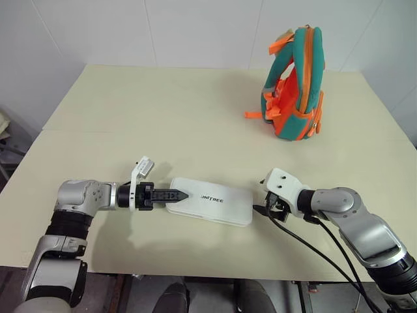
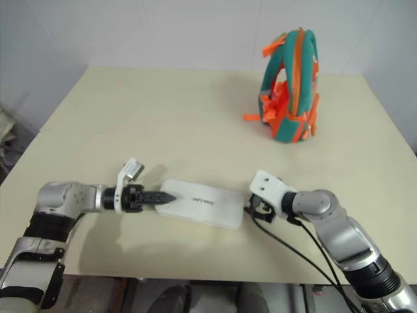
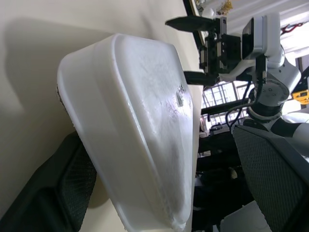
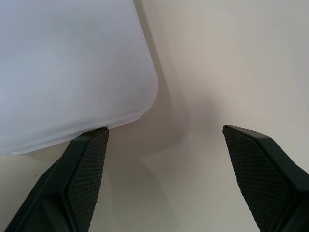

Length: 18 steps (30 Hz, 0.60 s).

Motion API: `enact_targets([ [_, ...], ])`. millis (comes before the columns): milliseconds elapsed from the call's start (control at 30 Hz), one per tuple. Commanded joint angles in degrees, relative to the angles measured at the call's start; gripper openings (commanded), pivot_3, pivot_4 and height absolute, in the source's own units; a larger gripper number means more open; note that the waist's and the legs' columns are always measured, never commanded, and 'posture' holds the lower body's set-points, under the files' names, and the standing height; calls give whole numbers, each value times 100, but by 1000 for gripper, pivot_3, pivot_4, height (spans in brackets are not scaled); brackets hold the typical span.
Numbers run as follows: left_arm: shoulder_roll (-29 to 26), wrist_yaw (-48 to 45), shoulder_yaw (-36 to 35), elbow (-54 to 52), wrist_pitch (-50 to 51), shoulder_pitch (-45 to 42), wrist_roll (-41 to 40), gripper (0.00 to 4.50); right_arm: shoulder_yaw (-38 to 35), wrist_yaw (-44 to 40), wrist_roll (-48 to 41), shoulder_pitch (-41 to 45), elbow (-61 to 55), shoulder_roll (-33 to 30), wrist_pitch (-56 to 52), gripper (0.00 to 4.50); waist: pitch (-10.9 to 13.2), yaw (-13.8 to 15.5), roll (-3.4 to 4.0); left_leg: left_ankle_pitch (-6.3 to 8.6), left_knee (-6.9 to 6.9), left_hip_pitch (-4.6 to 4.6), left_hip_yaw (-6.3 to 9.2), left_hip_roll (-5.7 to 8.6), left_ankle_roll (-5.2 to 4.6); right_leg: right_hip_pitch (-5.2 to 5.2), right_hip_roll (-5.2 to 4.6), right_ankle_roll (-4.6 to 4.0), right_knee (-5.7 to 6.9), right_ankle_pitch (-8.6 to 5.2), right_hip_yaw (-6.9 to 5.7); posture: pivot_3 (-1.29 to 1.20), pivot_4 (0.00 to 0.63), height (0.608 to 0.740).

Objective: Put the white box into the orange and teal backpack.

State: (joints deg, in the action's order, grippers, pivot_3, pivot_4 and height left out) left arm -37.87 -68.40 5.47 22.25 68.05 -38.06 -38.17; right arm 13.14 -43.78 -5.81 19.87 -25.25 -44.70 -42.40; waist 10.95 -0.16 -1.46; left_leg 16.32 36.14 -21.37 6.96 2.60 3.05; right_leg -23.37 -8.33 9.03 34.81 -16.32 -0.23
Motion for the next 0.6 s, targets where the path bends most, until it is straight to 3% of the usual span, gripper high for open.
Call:
enact_targets([
  [33, -18, -324, 206, 266, -200, -238, 203, 4470, -126, -16, -21, 13, -153, -5, 108, 4500, 0, 3, 0, 0, -1, 0, -1, 0, 0, -1, 0, 0, 0, 0, 0, 0, 150, 740],
  [67, -6, -362, 234, 340, -231, -279, 241, 4470, -133, -8, -21, 6, -163, -2, 102, 4500, 0, 6, 0, 0, -1, -1, 0, 0, 0, -2, 0, 0, 0, 0, 0, 0, 150, 740],
  [167, -13, -572, 400, 484, -262, -371, 343, 3891, -147, 16, -19, -23, -200, 1, 83, 4500, 0, 3, 0, 0, 1, -1, 0, 0, 0, -1, 0, 0, 1, 0, 0, 0, 150, 740],
  [400, 66, -736, 451, 638, -310, -498, 467, 1813, -177, 39, -19, -30, -205, 20, 87, 4500, -2, 4, -3, 0, 3, -2, 0, 0, 0, -1, 1, 0, 3, 0, 0, 0, 150, 740],
  [467, 91, -754, 438, 675, -314, -529, 503, 1435, -181, 36, -6, -26, -195, 34, 101, 4500, -2, 5, -4, 0, 6, -3, 0, 0, -1, -1, 1, 0, 6, 0, 0, 0, 150, 740],
  [600, 138, -712, 270, 716, -210, -560, 432, 1325, -181, 36, 17, 2, -162, 57, 124, 4500, -2, 1, -4, 0, 7, -2, 1, 0, -1, -1, 1, 0, 10, 0, 1, 0, 150, 740],
])
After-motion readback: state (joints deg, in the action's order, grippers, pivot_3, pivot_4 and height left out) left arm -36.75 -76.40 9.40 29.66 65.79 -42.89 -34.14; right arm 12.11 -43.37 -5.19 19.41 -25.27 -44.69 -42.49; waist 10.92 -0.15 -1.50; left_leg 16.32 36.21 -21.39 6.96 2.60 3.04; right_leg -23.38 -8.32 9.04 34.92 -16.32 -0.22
